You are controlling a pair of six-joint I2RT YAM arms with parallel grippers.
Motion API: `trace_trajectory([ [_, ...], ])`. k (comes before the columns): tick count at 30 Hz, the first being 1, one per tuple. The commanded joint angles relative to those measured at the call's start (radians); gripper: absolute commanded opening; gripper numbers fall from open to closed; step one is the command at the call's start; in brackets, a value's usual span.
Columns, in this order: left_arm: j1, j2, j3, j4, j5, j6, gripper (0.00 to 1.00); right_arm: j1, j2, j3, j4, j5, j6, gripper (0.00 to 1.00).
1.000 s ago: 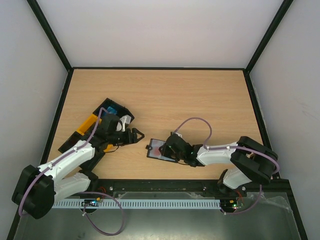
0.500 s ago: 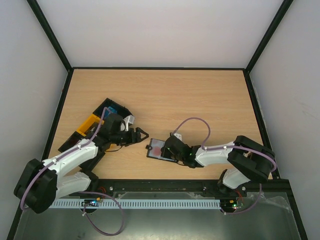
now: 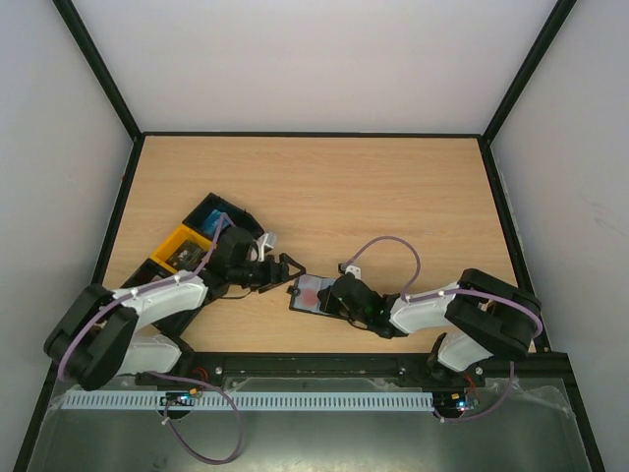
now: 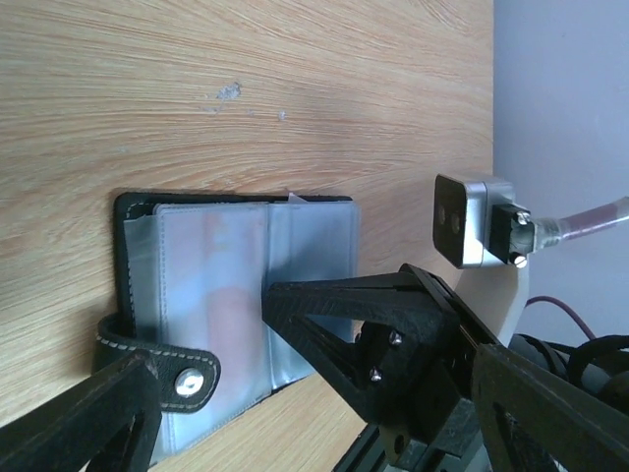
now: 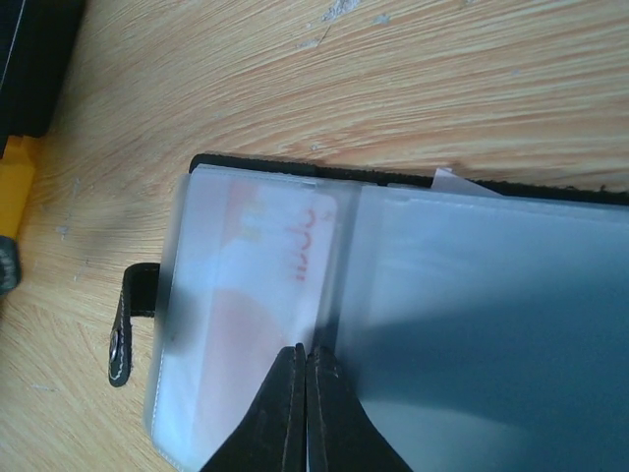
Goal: Take the credit cards out of the card holder
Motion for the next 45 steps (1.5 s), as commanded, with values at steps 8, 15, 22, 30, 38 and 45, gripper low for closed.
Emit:
trace_trajectory([
  [8,-0.04,0.183,0.029,0.192,0.033,0.001,0.89,0.0,0.007,-0.07,-0.083,0.027,-0.032,0.02],
  [15,-0.041,0.252,0.04,0.207,0.031,0.021,0.89,0.001,0.003,-0.073,-0.077,0.022,-0.038,0.02],
  [22,-0.049,0.285,0.04,0.229,0.047,0.012,0.88,0.0,-0.002,-0.073,-0.08,0.022,-0.043,0.02],
  [30,-0.065,0.31,0.039,0.238,0.054,0.007,0.86,0.0,-0.006,-0.083,-0.059,0.019,-0.033,0.02],
  [38,-0.089,0.28,0.005,0.309,0.086,-0.061,0.86,0.0,-0.019,-0.09,-0.054,0.038,-0.017,0.03],
  [45,-0.118,0.278,-0.001,0.401,0.133,-0.157,0.86,-0.001,-0.047,-0.119,-0.017,0.048,-0.004,0.04],
])
